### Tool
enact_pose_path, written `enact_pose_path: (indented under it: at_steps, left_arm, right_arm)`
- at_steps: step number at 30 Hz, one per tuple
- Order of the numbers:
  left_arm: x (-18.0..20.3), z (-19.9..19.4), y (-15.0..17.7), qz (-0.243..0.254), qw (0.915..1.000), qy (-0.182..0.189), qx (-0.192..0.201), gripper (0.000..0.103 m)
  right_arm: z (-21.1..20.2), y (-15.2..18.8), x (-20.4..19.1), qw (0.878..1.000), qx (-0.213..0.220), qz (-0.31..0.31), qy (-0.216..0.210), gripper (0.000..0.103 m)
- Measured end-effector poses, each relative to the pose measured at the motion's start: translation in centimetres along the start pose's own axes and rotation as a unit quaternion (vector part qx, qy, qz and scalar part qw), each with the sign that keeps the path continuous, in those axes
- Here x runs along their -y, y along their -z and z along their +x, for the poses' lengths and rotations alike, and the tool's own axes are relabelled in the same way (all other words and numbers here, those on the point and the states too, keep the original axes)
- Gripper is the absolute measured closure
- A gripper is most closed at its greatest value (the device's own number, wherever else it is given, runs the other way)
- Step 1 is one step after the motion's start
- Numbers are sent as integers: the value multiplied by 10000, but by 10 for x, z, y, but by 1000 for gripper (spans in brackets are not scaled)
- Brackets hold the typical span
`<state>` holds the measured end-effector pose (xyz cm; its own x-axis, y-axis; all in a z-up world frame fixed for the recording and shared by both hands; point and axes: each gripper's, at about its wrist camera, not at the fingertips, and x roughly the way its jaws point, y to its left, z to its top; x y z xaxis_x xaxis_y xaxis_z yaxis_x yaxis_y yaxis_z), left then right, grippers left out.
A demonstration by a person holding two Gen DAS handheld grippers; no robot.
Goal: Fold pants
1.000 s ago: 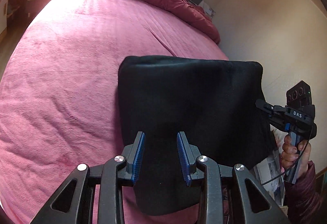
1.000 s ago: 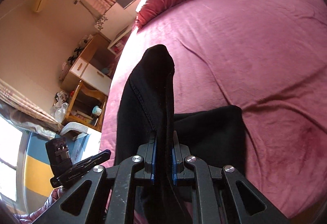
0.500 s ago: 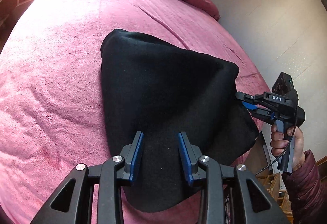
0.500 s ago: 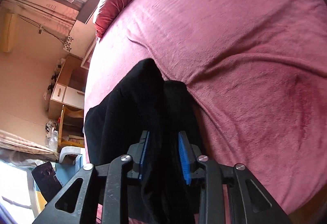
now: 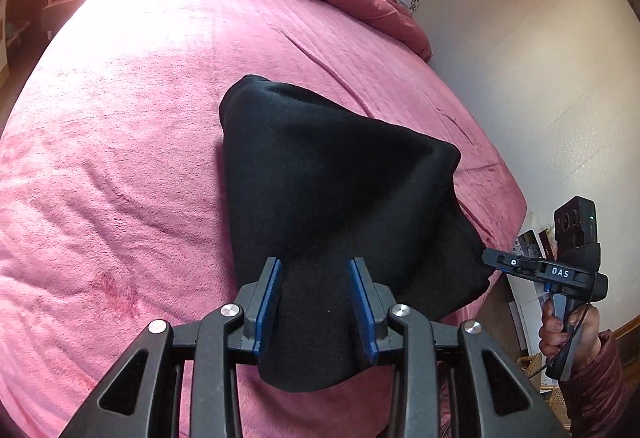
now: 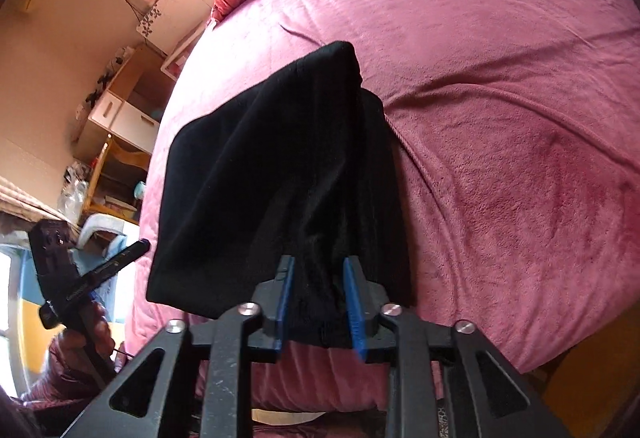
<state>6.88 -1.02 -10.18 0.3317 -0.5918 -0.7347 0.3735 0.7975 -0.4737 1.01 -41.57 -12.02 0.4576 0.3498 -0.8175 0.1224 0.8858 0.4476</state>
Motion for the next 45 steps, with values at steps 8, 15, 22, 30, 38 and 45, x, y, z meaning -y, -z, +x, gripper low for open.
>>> enact_pose_path:
  at_steps: [8, 15, 22, 30, 38, 45]
  left_arm:
    - [21, 9, 11, 594, 9979, 97, -254, 68]
    - [28, 32, 20, 837, 9950, -166, -519, 68]
    - [23, 6, 5, 545, 9985, -102, 27, 63]
    - [20, -4, -45, 390, 9962, -610, 480, 62]
    - [26, 24, -76, 305, 9942, -925, 451, 62]
    - [19, 52, -77, 165, 9919, -1242, 186, 62]
  right_arm:
    - [-10, 16, 1, 9986, -32, -243, 460, 99]
    - [27, 21, 19, 9969, -208, 46, 752, 99]
    - [-1, 13, 8, 9964, -21, -53, 843, 79]
    - [-14, -31, -34, 9955, 662, -310, 607, 62]
    - [17, -72, -65, 9953, 689, -324, 595, 52]
    - [46, -85, -47, 9901, 342, -272, 1336, 52]
